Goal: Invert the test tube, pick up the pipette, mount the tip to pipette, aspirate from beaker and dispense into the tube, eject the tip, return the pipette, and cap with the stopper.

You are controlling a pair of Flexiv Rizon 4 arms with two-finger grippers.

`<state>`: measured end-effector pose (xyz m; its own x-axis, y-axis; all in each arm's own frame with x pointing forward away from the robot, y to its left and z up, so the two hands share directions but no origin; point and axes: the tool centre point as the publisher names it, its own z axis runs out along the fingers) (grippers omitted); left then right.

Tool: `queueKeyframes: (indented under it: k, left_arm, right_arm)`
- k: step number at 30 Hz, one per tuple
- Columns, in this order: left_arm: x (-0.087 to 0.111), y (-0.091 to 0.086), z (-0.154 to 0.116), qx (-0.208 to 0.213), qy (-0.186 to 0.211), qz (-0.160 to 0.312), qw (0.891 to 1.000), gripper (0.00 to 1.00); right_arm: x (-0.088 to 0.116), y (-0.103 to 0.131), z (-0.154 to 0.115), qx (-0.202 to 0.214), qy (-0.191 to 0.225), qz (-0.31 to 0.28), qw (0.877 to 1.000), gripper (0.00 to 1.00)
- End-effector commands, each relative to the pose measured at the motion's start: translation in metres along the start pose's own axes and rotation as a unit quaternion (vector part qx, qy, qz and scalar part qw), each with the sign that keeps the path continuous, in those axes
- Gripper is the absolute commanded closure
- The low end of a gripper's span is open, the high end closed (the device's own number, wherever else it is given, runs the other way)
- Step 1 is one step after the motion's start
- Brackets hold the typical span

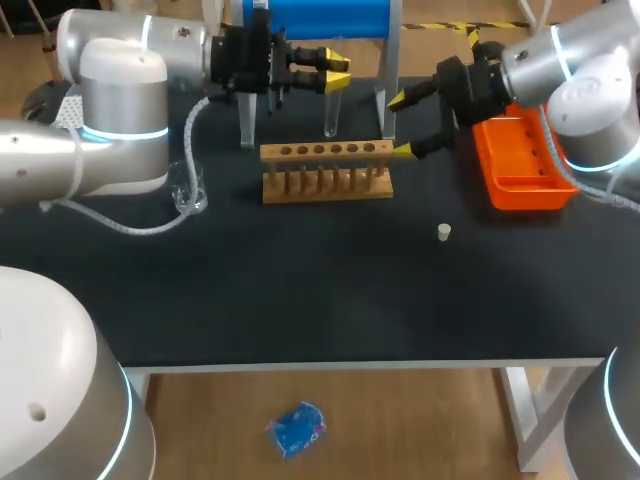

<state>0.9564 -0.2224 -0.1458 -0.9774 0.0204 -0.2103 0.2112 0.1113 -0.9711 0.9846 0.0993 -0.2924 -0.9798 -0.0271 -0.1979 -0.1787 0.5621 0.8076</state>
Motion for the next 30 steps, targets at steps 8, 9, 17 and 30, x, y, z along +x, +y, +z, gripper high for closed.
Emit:
queueKeyframes:
  k: [8, 9, 17, 30]
  left_arm:
    - [-0.012, 0.012, 0.002, 0.001, 0.024, -0.011, 1.000, 1.00]
    - [-0.012, 0.013, 0.002, 0.000, 0.025, -0.013, 1.000, 1.00]
    - [-0.016, 0.020, 0.005, 0.003, 0.025, -0.022, 0.999, 1.00]
    - [-0.026, 0.040, 0.019, 0.014, 0.023, -0.026, 0.999, 1.00]
  right_arm:
    - [-0.009, -0.016, 0.020, -0.007, 0.040, 0.034, 0.999, 0.00]
    - [-0.010, -0.018, 0.021, -0.007, 0.040, 0.036, 0.999, 0.00]
    - [-0.012, -0.027, 0.024, -0.005, 0.034, 0.031, 0.999, 0.00]
    - [-0.014, -0.028, 0.022, -0.016, 0.023, 0.036, 0.999, 0.00]
